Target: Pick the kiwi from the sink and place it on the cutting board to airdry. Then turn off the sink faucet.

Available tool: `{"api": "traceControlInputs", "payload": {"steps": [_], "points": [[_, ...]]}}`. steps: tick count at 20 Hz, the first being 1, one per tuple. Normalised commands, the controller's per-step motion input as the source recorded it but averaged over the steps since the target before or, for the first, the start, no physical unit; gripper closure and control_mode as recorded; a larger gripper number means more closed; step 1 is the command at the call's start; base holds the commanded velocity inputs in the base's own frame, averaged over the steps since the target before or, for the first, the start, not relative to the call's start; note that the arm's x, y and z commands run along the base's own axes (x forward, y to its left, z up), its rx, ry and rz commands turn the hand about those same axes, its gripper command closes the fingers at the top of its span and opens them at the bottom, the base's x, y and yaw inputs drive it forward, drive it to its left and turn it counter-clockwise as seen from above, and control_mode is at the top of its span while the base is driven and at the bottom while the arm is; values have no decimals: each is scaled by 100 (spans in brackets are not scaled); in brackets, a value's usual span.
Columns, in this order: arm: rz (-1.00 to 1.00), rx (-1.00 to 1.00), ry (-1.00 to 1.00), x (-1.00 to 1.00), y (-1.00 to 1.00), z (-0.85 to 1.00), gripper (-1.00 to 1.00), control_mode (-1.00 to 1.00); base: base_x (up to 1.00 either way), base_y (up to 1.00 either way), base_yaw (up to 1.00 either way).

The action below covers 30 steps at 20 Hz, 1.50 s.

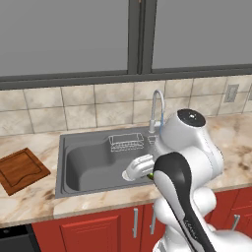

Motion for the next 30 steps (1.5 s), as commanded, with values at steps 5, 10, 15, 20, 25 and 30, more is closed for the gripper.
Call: {"api": "traceControlInputs", "payload": {"steps": [5,10,15,20,25,30], "points": [[10,0,-1,7,21,0,100,-100,0,0,0],[5,0,-4,13,26,0,100,-100,0,0,0],[4,0,-15,7,24,0,100,-100,0,0,0],[5,0,-21,0,22,0,100,-100,0,0,0],[5,1,-4,11,14,2,100,-100,0,0,0],[5,3,0,21,17,7,100,-100,0,0,0]]}}
